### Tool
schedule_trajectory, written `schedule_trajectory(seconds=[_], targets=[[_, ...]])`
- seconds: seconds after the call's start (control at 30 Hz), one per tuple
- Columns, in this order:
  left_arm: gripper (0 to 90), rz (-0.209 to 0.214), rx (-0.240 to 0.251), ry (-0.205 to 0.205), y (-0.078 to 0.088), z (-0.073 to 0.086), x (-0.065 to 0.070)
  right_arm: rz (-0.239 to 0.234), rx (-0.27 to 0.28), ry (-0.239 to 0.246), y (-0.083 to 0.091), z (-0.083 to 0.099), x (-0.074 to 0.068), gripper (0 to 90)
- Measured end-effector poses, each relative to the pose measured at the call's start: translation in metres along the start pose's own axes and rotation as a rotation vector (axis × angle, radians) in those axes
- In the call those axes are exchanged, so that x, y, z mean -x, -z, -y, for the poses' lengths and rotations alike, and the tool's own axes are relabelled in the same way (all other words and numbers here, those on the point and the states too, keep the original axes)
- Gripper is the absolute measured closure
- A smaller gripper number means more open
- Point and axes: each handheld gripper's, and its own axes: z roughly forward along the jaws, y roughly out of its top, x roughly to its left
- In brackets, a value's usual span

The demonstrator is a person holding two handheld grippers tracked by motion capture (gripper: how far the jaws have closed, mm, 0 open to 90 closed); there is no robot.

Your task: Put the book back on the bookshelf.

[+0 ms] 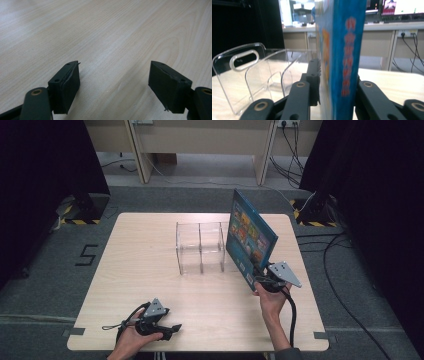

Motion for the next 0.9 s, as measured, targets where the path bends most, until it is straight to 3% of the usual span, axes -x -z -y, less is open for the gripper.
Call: schedule_trajectory(seconds=[0.07, 0.13, 0.23, 0.43, 0.47, 0.5, 0.63, 0.73, 0.83, 0.9], targets=[[24.5, -0.001, 0.0, -0.001, 0.0, 0.0, 0.0, 0.006, -0.041, -0.028, 0.005, 0.005, 0.001, 67.4], [24.5, 0.0, 0.0, -0.001, 0.0, 0.0, 0.0, 0.002, -0.073, -0.026, 0.008, 0.007, 0.002, 65.3], [24.5, 0.0, 0.0, 0.0, 0.0, 0.0, 0.0, -0.013, -0.087, -0.052, 0.015, 0.01, 0.003, 62.7], [24.5, 0.0, 0.0, 0.0, 0.0, 0.0, 0.0, -0.021, -0.182, -0.083, 0.026, 0.018, 0.002, 63.8], [24.4, -0.001, -0.001, -0.001, 0.0, 0.0, 0.0, -0.02, -0.197, -0.1, 0.028, 0.019, 0.002, 65.4], [24.4, -0.001, 0.0, 0.0, 0.0, 0.0, 0.0, -0.023, -0.213, -0.147, 0.032, 0.021, 0.003, 69.7], [24.4, -0.002, 0.001, 0.0, 0.0, 0.0, 0.0, -0.009, -0.215, -0.224, 0.034, 0.021, 0.003, 76.6], [24.4, -0.001, 0.001, 0.0, 0.0, 0.0, 0.0, -0.005, -0.213, -0.218, 0.034, 0.021, 0.001, 76.8], [24.4, -0.001, 0.002, 0.0, 0.0, 0.0, 0.0, -0.011, -0.212, -0.266, 0.034, 0.022, -0.004, 75.6], [24.4, -0.001, 0.002, 0.0, 0.0, 0.0, 0.0, -0.018, -0.213, -0.27, 0.034, 0.022, -0.006, 74.8]])
